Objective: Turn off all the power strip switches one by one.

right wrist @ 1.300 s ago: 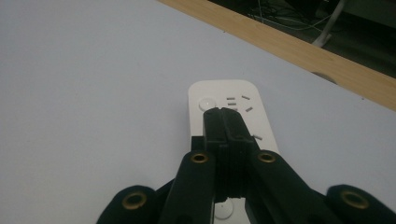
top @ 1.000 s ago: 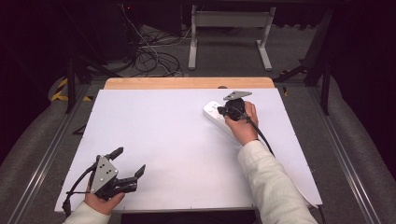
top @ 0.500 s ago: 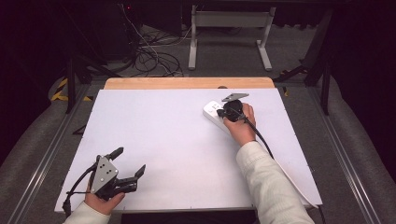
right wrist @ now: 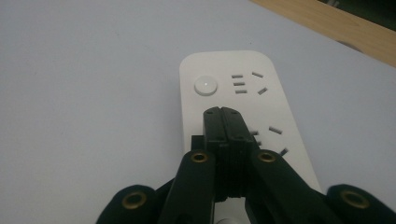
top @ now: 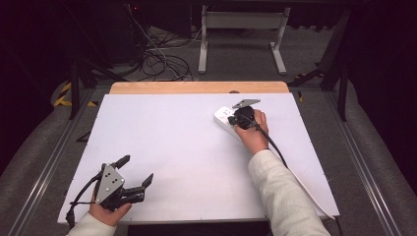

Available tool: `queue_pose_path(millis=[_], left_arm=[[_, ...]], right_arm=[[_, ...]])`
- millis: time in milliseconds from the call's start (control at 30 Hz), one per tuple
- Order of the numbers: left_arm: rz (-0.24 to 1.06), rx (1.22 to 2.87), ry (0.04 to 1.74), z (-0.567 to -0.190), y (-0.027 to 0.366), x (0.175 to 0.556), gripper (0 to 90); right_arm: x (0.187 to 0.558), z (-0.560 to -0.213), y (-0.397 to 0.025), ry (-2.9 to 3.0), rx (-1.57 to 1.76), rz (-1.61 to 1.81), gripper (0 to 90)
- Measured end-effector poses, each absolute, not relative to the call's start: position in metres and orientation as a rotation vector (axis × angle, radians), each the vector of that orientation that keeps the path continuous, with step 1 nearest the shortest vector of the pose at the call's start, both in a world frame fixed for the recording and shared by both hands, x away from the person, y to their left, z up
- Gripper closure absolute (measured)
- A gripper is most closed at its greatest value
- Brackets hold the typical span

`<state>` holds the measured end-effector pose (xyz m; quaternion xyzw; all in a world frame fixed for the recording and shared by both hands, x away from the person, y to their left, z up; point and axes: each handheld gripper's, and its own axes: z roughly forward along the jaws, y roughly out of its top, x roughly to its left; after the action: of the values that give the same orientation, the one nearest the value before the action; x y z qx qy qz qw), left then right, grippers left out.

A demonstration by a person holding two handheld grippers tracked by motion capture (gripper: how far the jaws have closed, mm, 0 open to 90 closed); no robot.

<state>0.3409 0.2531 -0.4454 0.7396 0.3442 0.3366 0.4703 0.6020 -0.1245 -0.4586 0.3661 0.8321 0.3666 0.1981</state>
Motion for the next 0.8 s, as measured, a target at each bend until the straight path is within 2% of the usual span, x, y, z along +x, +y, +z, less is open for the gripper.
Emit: queue_pose_path(millis=[800], left_arm=[[0.829,1.812,0.836,-0.4448,0.2533,0.34,11.8]], right_arm=[[0.6011,-0.4593,-0.1236,2.32,1.082,1.026,90.0]])
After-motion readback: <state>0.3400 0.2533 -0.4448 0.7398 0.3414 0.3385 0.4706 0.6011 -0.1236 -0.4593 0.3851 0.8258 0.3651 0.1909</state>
